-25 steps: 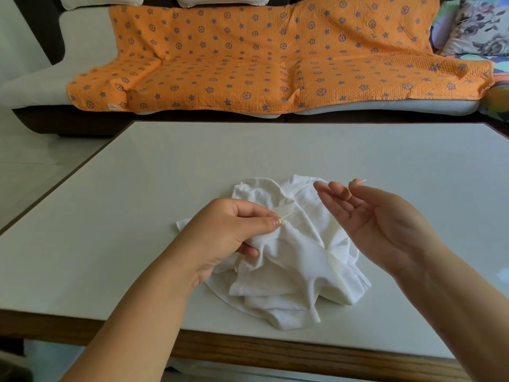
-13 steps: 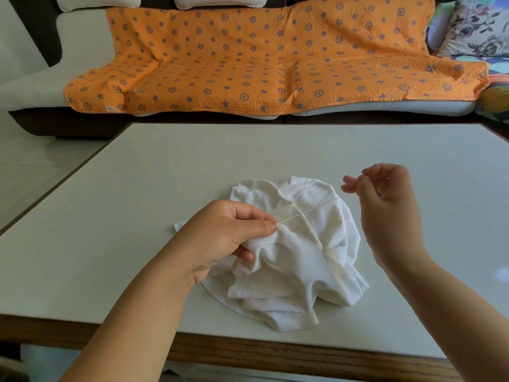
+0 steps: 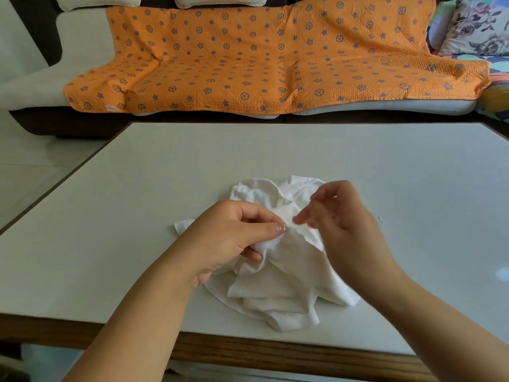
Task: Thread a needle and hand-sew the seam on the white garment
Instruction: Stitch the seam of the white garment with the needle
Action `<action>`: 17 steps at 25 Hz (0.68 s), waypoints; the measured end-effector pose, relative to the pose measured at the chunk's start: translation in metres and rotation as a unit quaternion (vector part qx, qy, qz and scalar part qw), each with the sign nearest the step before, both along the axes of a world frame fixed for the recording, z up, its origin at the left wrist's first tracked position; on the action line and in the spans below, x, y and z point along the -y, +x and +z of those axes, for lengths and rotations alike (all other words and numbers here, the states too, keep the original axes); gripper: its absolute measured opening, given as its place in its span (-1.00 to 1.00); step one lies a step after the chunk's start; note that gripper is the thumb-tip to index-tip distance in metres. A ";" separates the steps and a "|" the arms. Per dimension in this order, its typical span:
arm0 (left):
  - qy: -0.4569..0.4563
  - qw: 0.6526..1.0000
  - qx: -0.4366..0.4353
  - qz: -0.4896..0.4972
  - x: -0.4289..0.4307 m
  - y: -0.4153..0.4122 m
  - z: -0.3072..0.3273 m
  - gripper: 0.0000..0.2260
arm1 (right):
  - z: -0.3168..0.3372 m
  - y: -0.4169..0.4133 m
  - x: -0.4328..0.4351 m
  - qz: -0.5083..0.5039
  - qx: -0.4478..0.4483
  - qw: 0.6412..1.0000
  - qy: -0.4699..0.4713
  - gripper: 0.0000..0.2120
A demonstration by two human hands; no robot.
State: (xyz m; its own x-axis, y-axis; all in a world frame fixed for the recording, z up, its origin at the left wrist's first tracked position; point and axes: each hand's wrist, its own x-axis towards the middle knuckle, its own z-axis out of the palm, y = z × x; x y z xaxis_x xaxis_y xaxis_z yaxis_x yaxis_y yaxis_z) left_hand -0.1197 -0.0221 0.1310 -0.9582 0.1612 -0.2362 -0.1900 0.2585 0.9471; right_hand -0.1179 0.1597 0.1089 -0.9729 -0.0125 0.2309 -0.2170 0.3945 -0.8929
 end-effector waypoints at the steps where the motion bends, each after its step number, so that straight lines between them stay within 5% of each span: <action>1: 0.001 1.000 -0.003 -0.003 -0.001 0.000 0.000 -0.95 | -0.001 0.005 0.005 0.025 -0.003 0.999 0.020 -0.85; 8: -0.036 0.999 0.000 -0.023 0.004 0.002 0.003 -0.94 | -0.002 0.000 0.004 0.025 -0.148 0.967 0.206 -0.95; 14: -0.054 0.998 -0.021 -0.017 0.004 0.002 0.001 -0.95 | -0.005 -0.005 -0.003 0.020 -0.129 0.977 0.170 -0.83; 17: -0.045 0.999 -0.026 -0.007 0.005 0.000 -0.001 -0.93 | 0.000 0.001 -0.005 -0.004 -0.152 0.975 0.161 -0.93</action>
